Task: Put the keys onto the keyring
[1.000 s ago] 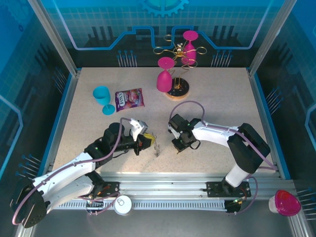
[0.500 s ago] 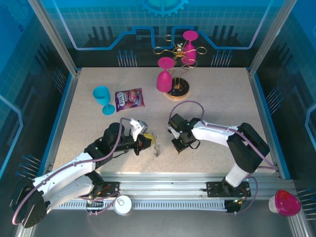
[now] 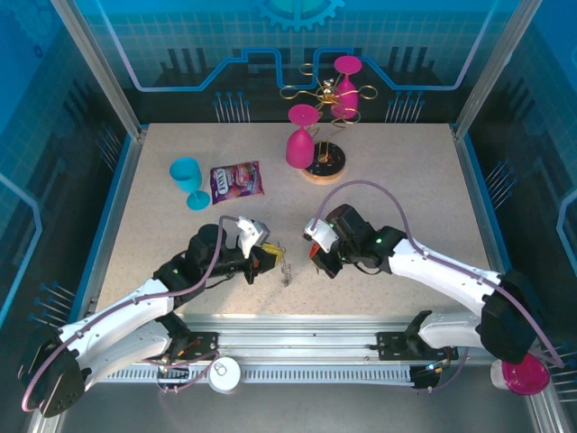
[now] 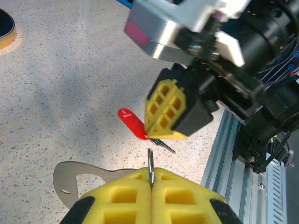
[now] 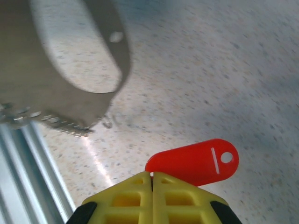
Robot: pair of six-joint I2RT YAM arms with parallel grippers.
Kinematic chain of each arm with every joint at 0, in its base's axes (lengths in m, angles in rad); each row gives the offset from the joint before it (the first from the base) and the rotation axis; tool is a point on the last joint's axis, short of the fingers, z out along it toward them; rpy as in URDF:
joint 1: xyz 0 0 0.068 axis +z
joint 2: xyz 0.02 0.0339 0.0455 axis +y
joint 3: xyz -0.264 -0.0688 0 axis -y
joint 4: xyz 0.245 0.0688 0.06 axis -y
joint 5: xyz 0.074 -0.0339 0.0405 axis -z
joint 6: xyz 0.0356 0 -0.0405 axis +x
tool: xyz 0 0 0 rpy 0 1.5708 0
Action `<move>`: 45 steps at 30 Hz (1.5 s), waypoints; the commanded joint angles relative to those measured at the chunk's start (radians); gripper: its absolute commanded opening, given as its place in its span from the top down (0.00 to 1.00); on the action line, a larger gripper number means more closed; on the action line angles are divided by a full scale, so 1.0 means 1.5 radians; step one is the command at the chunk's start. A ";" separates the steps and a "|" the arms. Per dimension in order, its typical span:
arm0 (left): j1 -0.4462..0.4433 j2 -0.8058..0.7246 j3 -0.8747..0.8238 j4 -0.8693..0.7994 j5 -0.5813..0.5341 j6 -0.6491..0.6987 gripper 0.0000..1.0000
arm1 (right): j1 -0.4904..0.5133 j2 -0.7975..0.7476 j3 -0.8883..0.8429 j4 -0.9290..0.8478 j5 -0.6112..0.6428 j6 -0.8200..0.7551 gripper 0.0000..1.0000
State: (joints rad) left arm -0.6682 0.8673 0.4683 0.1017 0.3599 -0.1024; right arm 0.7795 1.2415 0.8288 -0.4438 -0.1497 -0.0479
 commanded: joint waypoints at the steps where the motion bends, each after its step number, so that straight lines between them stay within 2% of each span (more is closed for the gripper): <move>1: 0.004 -0.002 -0.005 0.025 0.016 0.018 1.00 | 0.023 -0.020 -0.009 0.024 -0.088 -0.097 1.00; 11: 0.004 0.009 0.002 0.017 0.022 0.012 1.00 | 0.083 -0.022 0.064 0.016 -0.023 -0.182 1.00; 22: 0.003 0.012 0.009 -0.002 0.020 0.011 1.00 | 0.142 0.038 0.174 -0.051 0.063 -0.293 1.00; 27: 0.004 0.011 0.009 -0.008 0.017 0.014 1.00 | 0.150 0.030 0.175 -0.045 0.082 -0.309 1.00; 32: 0.004 0.005 0.008 -0.006 0.018 0.014 1.00 | 0.137 0.034 0.152 -0.066 0.146 -0.304 1.00; 36: 0.005 0.004 0.005 0.015 0.031 0.005 1.00 | 0.125 0.048 0.133 -0.084 0.147 -0.313 1.00; 45: 0.004 0.010 0.007 0.013 0.037 0.002 1.00 | 0.151 0.054 0.152 -0.050 0.101 -0.367 1.00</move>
State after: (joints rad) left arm -0.6666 0.8852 0.4683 0.0944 0.3836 -0.0986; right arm 0.9844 1.3170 1.0443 -0.5377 0.0338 -0.5446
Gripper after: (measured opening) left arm 0.046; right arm 0.057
